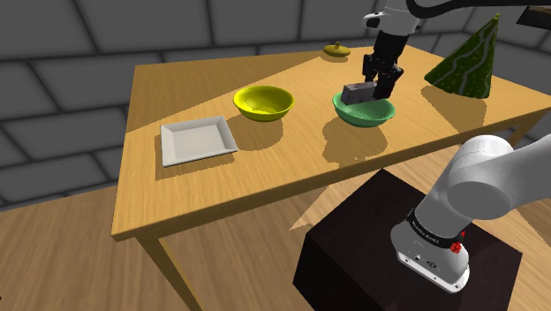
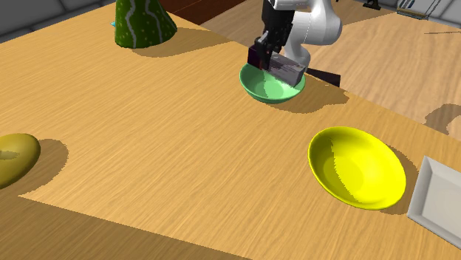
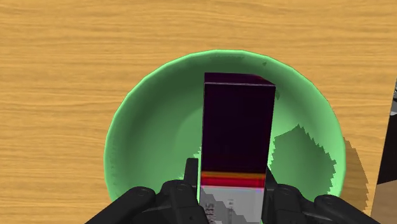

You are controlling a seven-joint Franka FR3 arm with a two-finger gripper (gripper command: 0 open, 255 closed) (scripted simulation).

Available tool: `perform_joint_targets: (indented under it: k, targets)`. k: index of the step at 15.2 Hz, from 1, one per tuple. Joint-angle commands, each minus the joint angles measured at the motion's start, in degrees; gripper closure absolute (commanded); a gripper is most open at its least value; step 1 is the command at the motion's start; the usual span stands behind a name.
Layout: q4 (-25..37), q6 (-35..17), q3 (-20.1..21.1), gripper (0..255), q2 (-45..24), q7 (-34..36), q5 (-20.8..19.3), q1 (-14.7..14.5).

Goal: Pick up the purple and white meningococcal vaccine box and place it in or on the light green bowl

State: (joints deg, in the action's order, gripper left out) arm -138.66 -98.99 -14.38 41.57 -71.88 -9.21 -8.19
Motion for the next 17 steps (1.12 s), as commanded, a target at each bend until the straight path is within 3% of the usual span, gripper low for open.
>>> perform_joint_targets:
  k: [1, 10, 11, 16, 17]
  targets:
    - [-1.51, -1.52, -0.26, 255, 0.04, -0.02, -0.21, 0.1]
    - [-2.5, -2.47, -0.39, 255, 0.08, 0.0, -0.33, 0.16]
    - [-2.5, -2.47, -0.39, 0, 0.08, 0.0, -0.33, 0.16]
    - [-2.5, -2.46, -0.39, 0, 0.09, 0.0, -0.33, 0.16]
    - [-0.56, -0.58, -0.13, 0, 0.04, -0.05, -0.1, 0.05]
